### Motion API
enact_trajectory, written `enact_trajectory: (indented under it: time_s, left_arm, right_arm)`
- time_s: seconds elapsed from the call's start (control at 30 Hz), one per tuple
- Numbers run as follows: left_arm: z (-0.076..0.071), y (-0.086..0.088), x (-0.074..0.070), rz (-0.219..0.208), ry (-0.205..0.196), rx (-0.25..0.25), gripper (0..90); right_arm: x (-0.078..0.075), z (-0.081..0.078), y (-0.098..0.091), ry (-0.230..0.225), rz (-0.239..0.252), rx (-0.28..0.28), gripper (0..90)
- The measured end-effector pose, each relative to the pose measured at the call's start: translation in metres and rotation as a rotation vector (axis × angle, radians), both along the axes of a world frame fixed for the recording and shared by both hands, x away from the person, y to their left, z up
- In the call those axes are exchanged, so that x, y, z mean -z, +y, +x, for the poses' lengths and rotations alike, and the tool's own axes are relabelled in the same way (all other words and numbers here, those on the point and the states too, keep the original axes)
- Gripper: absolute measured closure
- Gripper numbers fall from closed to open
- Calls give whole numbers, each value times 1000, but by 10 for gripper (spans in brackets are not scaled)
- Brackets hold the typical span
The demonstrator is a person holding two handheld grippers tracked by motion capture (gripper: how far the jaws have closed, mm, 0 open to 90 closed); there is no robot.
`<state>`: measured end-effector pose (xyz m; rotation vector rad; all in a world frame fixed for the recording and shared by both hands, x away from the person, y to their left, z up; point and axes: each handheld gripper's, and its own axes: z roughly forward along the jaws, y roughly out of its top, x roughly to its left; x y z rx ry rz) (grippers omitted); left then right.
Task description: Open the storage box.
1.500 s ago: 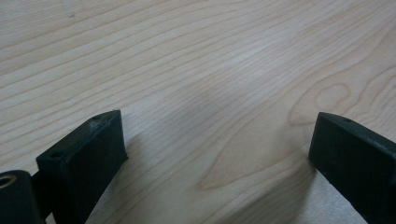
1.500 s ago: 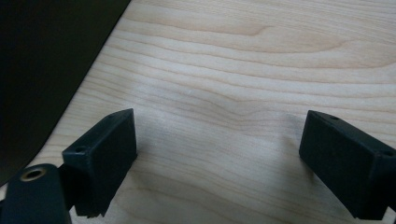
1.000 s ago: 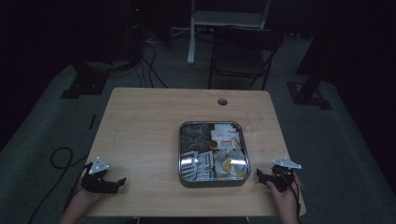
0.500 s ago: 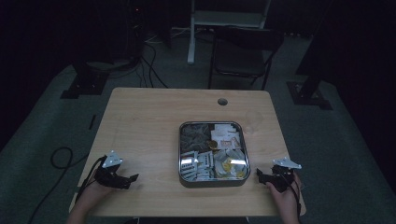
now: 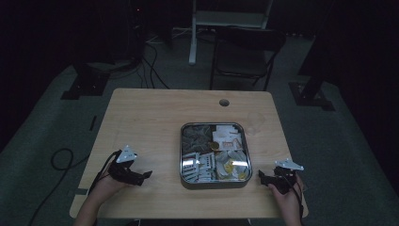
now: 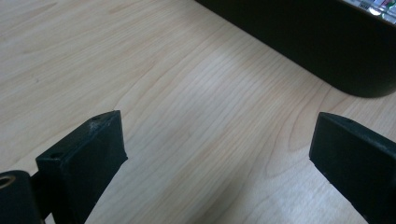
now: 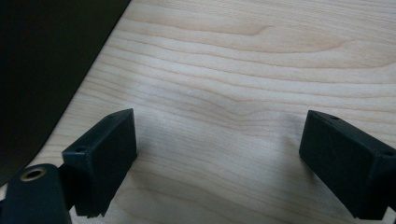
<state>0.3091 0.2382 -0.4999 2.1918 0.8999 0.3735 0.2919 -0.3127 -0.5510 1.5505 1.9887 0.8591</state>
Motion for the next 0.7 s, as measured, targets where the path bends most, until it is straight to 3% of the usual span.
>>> enact_trajectory:
  time_s: [0.7]
  left_arm:
    - [13,-43,-20,3,-21,110,42]
  right_arm:
    - [0,0,0,0,0,0,107]
